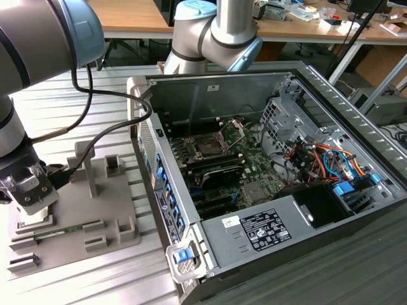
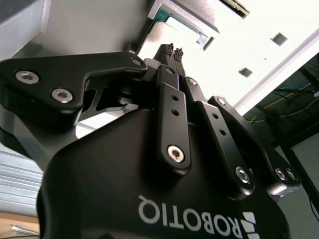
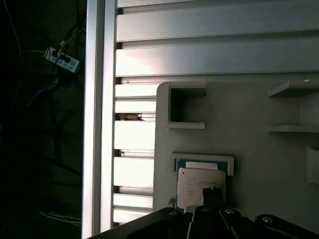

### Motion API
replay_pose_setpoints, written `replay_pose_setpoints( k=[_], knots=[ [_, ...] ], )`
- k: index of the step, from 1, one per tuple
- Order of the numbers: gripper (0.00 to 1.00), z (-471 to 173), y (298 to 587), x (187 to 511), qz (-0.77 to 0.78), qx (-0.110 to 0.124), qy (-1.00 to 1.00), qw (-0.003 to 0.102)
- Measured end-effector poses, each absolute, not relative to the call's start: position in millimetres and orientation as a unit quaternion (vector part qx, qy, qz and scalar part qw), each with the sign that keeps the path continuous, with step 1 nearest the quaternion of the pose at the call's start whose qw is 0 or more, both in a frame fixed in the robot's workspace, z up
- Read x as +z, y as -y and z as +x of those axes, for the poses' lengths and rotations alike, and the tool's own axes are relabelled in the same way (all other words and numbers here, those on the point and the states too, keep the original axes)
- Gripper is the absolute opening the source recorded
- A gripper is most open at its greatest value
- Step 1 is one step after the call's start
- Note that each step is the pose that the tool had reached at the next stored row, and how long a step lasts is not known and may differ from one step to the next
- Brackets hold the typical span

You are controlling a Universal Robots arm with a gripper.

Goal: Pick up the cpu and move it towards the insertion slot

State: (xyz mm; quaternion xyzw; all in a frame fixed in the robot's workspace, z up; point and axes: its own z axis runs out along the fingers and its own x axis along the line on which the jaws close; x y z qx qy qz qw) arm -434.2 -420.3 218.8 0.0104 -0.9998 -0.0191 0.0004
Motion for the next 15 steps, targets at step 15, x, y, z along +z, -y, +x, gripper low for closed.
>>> replay_pose_setpoints(
  k=[15],
  knots=[
    [0.11, -434.3, 422.0, 215.2, 0.010, -0.019, 1.000, 0.000]
  ],
)
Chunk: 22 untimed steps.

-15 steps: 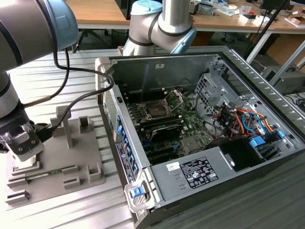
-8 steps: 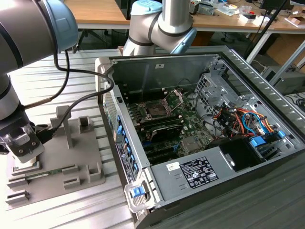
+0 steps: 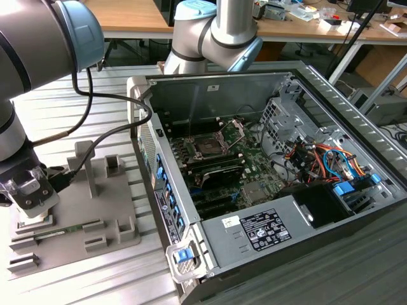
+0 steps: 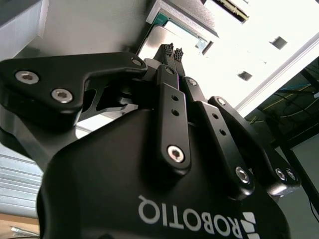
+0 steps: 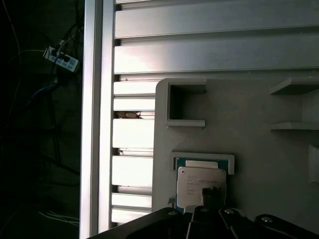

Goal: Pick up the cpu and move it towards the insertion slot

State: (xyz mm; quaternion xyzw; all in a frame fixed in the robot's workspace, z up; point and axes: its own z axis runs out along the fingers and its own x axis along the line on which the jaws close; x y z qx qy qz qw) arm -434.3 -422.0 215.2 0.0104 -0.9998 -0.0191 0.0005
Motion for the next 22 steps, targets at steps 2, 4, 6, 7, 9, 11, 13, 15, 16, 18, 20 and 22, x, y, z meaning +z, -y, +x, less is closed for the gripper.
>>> replay_pose_setpoints(
  k=[2, 4, 6, 7, 9, 11, 13, 15, 16, 18, 20, 22],
  knots=[
    [0.11, -434.3, 422.0, 215.1, 0.010, -0.019, 1.000, 0.000],
    [0.11, -434.3, 422.0, 215.0, 0.010, -0.019, 1.000, 0.000],
    [0.11, -434.3, 422.0, 214.9, 0.010, -0.019, 1.000, 0.000],
    [0.11, -434.3, 422.0, 214.9, 0.010, -0.019, 1.000, 0.000],
    [0.11, -434.3, 422.0, 214.8, 0.010, -0.019, 1.000, 0.000],
    [0.17, -434.3, 422.0, 214.8, 0.010, -0.019, 1.000, 0.000],
    [0.24, -434.3, 422.0, 214.7, 0.010, -0.019, 1.000, 0.000],
    [0.36, -434.3, 422.0, 214.7, 0.010, -0.019, 1.000, 0.000],
    [0.42, -434.3, 422.0, 214.6, 0.010, -0.019, 1.000, 0.000],
    [0.54, -434.3, 422.0, 214.5, 0.010, -0.019, 1.000, 0.000],
    [0.60, -434.3, 422.0, 214.5, 0.010, -0.019, 1.000, 0.000],
    [0.69, -434.3, 422.0, 214.4, 0.010, -0.019, 1.000, 0.000]
  ],
)
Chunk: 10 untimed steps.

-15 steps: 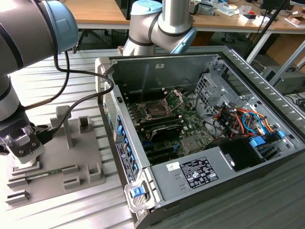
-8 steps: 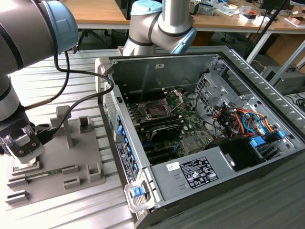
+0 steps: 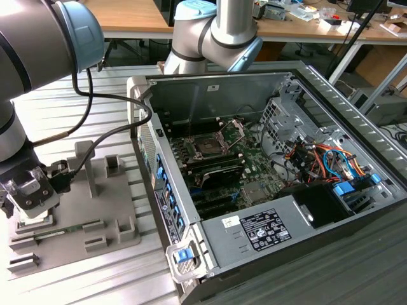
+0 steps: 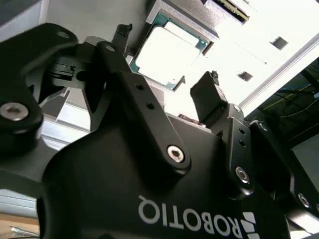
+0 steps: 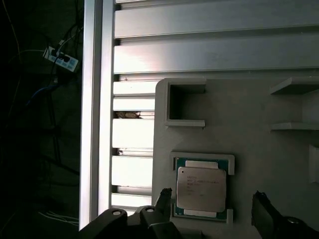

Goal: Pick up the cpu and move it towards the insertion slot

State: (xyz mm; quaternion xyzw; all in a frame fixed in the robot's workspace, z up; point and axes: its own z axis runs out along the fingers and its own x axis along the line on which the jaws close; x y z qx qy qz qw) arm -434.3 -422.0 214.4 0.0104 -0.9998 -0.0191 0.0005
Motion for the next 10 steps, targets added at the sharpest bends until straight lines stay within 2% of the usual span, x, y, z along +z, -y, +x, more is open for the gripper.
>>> replay_pose_setpoints(
  k=[1, 10],
  knots=[
    [0.75, -434.3, 422.0, 214.3, 0.010, -0.019, 1.000, 0.000],
    [0.75, -434.7, 422.0, 209.7, 0.010, -0.019, 1.000, 0.000]
  ],
)
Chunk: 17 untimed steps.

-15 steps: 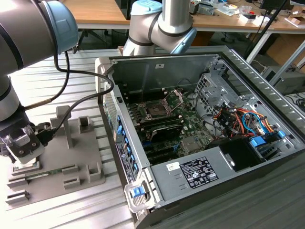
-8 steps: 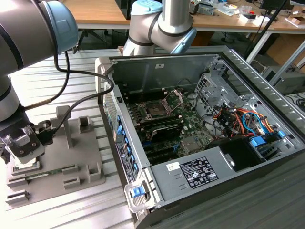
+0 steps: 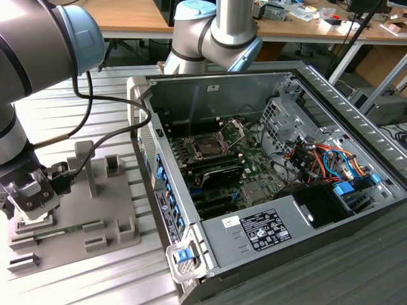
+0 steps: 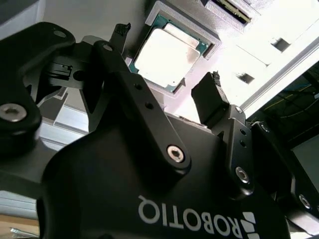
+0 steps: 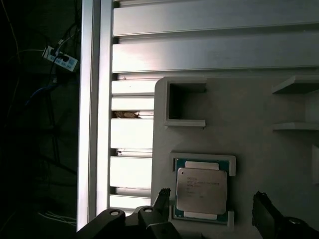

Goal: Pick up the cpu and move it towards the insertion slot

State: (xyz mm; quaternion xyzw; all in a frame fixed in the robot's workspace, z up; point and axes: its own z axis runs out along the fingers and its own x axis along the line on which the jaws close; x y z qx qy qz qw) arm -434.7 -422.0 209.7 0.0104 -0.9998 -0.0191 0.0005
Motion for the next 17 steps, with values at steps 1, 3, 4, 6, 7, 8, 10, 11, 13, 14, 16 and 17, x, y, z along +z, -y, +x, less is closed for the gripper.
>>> replay_pose_setpoints(
  k=[1, 3, 4, 6, 7, 8, 10, 11, 13, 14, 16, 17],
  knots=[
    [0.75, -434.7, 422.0, 209.3, 0.010, -0.019, 1.000, 0.000],
    [0.75, -434.7, 422.0, 208.5, 0.010, -0.019, 1.000, 0.000],
    [0.75, -434.7, 422.0, 208.2, 0.010, -0.019, 1.000, 0.000],
    [0.75, -434.7, 422.0, 207.4, 0.010, -0.019, 1.000, 0.000],
    [0.75, -434.7, 422.0, 207.1, 0.010, -0.019, 1.000, 0.000],
    [0.75, -434.7, 422.0, 206.7, 0.010, -0.019, 1.000, 0.000],
    [0.75, -434.7, 422.0, 205.7, 0.010, -0.019, 1.000, 0.000],
    [0.75, -434.7, 422.0, 205.4, 0.010, -0.019, 1.000, 0.000],
    [0.75, -434.7, 421.9, 204.2, 0.010, -0.019, 1.000, 0.000],
    [0.75, -434.7, 421.9, 203.9, 0.010, -0.019, 1.000, 0.000],
    [0.75, -434.7, 421.9, 203.2, 0.010, -0.019, 1.000, 0.000],
    [0.75, -434.7, 421.8, 202.9, 0.010, -0.019, 1.000, 0.000]
  ],
)
